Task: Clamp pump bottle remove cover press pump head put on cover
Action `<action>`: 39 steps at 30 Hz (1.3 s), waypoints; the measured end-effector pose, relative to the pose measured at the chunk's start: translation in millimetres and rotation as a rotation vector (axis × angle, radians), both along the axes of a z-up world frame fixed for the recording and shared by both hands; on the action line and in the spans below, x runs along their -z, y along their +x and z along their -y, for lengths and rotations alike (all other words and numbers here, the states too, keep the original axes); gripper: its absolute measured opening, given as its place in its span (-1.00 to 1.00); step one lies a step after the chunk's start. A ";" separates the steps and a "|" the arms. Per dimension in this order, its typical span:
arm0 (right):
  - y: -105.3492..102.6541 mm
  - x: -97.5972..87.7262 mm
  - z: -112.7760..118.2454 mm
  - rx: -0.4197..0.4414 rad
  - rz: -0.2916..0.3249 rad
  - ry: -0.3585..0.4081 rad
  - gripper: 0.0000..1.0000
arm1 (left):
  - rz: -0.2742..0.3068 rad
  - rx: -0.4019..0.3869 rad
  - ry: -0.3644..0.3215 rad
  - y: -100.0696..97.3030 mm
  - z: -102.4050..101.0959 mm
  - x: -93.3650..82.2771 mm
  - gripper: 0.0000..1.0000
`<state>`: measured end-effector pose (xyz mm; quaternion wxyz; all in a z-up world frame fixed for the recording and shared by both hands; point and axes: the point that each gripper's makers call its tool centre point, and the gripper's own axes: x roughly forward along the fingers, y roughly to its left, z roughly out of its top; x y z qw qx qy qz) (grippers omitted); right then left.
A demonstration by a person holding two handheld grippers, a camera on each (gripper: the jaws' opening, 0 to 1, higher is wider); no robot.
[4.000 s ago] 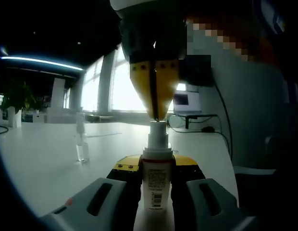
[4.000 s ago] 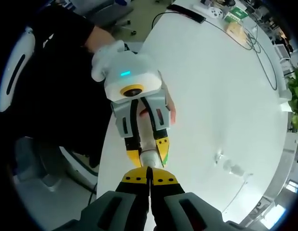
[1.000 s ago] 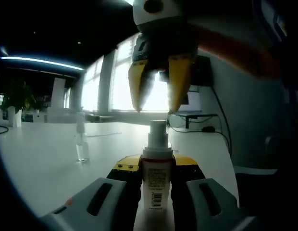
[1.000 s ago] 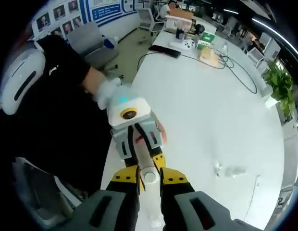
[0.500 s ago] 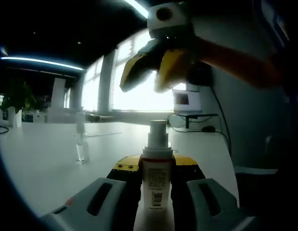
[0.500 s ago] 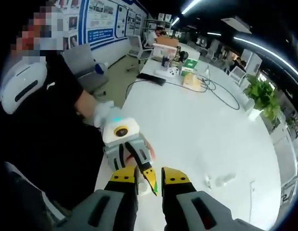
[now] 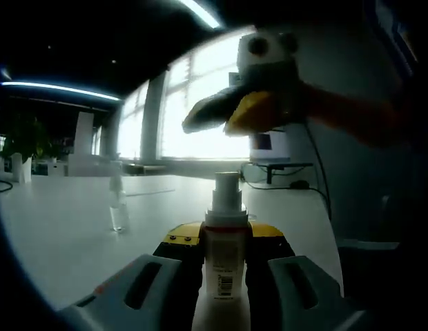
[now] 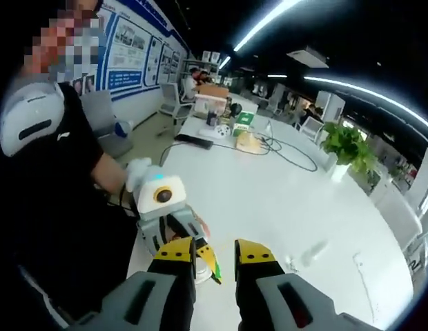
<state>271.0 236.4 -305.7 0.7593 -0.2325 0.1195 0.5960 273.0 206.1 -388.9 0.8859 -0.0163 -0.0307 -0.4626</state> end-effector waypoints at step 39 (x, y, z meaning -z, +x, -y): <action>12.6 9.9 81.3 0.582 0.130 0.534 -0.62 | -0.001 -0.001 0.001 -0.4 0.5 0.6 -0.73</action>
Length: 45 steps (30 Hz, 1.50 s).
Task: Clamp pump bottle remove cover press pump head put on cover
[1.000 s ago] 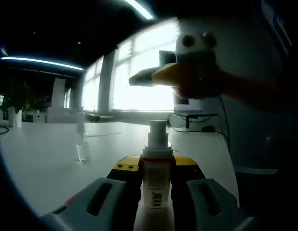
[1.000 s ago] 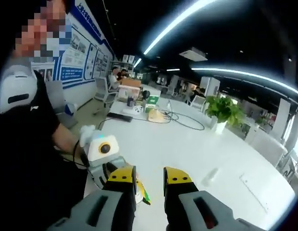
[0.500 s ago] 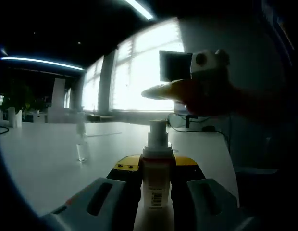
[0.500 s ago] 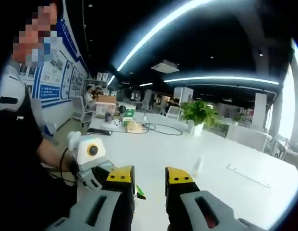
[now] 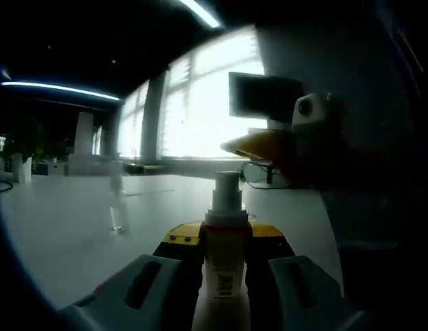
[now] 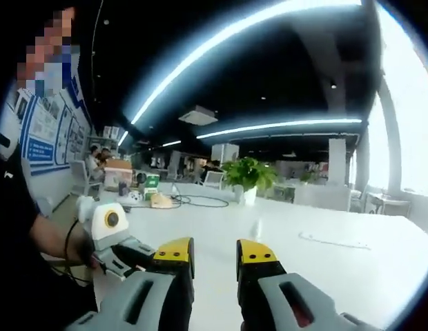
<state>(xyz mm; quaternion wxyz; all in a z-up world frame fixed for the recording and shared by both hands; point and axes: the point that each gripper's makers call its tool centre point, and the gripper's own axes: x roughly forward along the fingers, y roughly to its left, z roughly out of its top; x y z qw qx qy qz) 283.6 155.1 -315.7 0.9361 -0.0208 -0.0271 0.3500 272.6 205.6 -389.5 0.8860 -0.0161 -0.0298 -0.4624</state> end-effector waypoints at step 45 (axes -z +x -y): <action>-26.8 16.1 60.2 0.243 0.033 0.103 -0.64 | -0.001 0.001 0.002 -0.3 -0.7 0.9 -0.73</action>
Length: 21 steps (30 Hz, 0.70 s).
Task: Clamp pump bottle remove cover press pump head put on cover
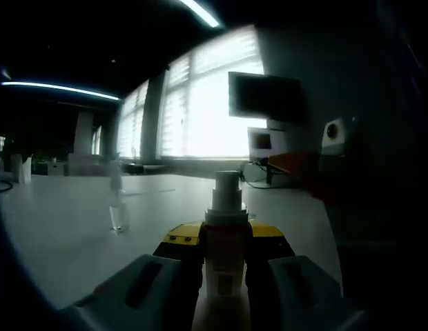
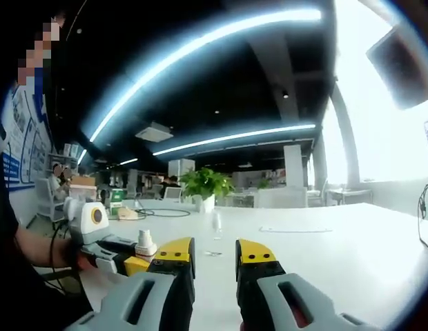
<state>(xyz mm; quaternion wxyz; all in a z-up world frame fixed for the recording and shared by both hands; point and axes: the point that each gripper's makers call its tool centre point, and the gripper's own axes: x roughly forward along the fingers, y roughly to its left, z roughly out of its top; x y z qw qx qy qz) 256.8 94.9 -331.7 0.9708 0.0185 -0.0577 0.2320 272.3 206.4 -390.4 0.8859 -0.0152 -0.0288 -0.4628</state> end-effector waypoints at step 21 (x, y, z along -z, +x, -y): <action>1.3 -4.8 23.3 0.061 -0.011 -0.026 -0.66 | 0.000 -0.002 0.001 0.0 0.3 -0.2 -0.73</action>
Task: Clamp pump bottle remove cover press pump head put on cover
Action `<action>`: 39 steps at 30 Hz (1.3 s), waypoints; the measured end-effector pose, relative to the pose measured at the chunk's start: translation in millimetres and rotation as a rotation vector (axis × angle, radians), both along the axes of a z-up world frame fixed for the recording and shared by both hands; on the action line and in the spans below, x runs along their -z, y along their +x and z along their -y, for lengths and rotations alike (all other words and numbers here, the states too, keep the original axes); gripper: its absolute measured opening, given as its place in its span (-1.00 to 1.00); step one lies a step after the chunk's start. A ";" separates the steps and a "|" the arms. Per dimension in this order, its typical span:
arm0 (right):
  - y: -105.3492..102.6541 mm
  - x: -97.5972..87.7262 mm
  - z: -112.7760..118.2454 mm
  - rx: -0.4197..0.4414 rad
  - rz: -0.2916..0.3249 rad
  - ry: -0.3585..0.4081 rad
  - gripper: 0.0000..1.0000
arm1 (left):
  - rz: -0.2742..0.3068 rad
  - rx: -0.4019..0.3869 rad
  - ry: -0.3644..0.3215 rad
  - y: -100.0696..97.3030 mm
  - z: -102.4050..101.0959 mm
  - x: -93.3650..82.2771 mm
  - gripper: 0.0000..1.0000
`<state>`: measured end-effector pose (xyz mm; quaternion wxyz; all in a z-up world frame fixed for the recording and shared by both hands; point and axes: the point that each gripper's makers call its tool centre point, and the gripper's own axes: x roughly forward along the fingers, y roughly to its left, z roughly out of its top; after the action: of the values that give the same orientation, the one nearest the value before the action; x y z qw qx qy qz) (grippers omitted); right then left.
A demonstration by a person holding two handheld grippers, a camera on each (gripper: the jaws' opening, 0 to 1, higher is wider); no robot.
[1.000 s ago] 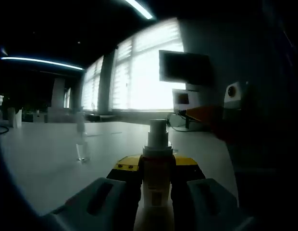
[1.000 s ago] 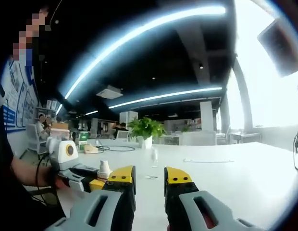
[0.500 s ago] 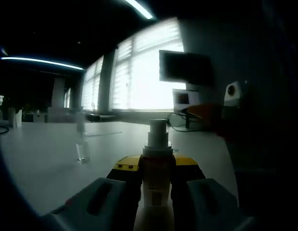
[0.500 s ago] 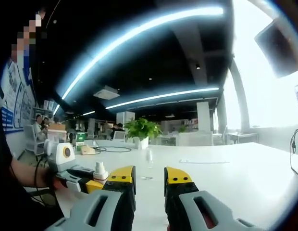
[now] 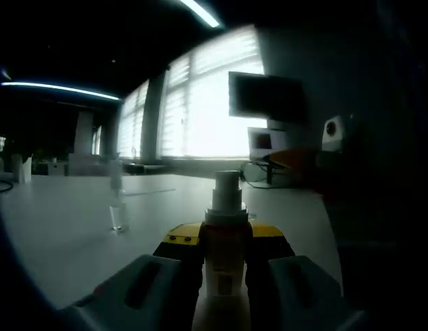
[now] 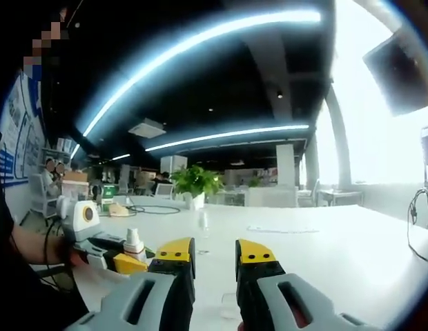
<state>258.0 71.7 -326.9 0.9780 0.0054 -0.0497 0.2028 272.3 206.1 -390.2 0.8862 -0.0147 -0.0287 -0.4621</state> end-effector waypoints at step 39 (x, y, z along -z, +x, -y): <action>22.3 58.1 7.1 0.078 -0.283 -0.165 -0.54 | 0.002 0.000 0.003 0.4 -0.1 0.2 -0.73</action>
<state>280.3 64.6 -385.0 0.9794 -0.0483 0.1054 0.1654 272.6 206.1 -390.4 0.8863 -0.0130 -0.0291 -0.4620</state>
